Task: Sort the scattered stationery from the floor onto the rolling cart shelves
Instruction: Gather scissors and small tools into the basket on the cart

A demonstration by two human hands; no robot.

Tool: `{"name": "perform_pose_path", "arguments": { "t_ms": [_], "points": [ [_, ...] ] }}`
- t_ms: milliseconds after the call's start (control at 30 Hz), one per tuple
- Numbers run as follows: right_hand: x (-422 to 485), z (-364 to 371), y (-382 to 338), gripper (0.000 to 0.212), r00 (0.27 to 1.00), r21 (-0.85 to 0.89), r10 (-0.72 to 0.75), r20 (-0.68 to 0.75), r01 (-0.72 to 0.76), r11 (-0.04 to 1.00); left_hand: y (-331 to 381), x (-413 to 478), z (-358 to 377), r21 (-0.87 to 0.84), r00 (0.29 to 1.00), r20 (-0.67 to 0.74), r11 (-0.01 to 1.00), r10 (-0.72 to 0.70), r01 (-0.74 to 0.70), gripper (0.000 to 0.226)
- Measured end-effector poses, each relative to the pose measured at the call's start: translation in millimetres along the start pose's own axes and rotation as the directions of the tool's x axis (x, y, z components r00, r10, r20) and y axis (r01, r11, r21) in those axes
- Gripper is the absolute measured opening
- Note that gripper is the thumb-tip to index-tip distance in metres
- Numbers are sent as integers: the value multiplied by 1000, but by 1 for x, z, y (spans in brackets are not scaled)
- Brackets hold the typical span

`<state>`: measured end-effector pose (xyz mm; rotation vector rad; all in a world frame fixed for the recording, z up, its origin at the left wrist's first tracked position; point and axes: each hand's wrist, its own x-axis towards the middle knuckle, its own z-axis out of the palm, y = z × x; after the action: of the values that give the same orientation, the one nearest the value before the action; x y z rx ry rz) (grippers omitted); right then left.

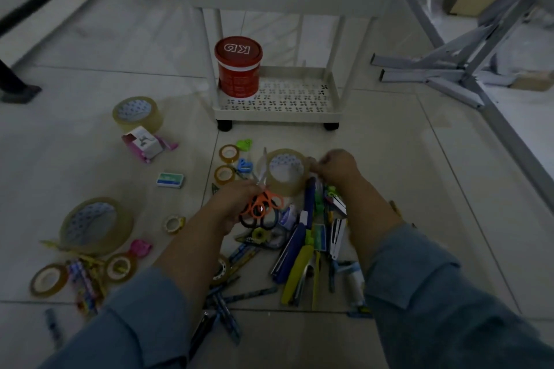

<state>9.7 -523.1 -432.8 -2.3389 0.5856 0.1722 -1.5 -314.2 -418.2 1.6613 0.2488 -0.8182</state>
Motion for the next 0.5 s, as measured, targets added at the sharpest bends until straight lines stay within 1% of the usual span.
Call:
{"name": "perform_pose_path", "arguments": {
  "t_ms": [33,67,100,167,200,267,300,333,367,400,433,467,500],
  "points": [
    [0,4,8,52,997,-122,69,-32,-72,990,-1,1,0,-22,1000,-12,1000,6,-6,13],
    [-3,10,14,53,992,-199,126,-15,-126,972,-2,2,-1,-35,1000,-21,999,9,-9,13],
    [-5,16,19,52,985,-242,167,37,-154,958,-3,2,0,-44,1000,-24,999,11,-12,14],
    [-10,26,25,43,977,-261,181,109,-148,954,-5,2,0,-62,1000,-22,998,8,-9,14],
    [-11,28,26,38,979,-255,168,117,-134,958,-5,2,1,-68,1000,-21,998,6,-7,14],
    [-13,29,29,36,979,-205,164,123,-137,969,-6,3,3,-87,999,-33,996,9,-11,15],
    [-13,28,29,35,975,-160,185,125,-164,973,-6,3,3,-98,999,-45,995,11,-15,15],
    [-12,27,30,33,970,-78,209,121,-201,977,-6,3,4,-105,998,-58,994,11,-17,14],
    [-12,24,30,32,964,65,238,118,-247,967,-6,3,4,-106,997,-70,994,12,-19,13],
    [-14,21,30,31,956,233,264,129,-288,929,-7,4,4,-101,997,-77,995,11,-19,13],
    [-15,18,28,30,948,383,281,150,-318,867,-8,5,4,-93,997,-83,996,10,-18,12],
    [-16,15,27,27,942,476,288,173,-336,813,-9,4,4,-91,996,-89,996,10,-18,12],
    [-17,12,27,23,940,507,284,188,-340,792,-9,4,4,-96,996,-93,995,12,-21,13]
  ]
}}
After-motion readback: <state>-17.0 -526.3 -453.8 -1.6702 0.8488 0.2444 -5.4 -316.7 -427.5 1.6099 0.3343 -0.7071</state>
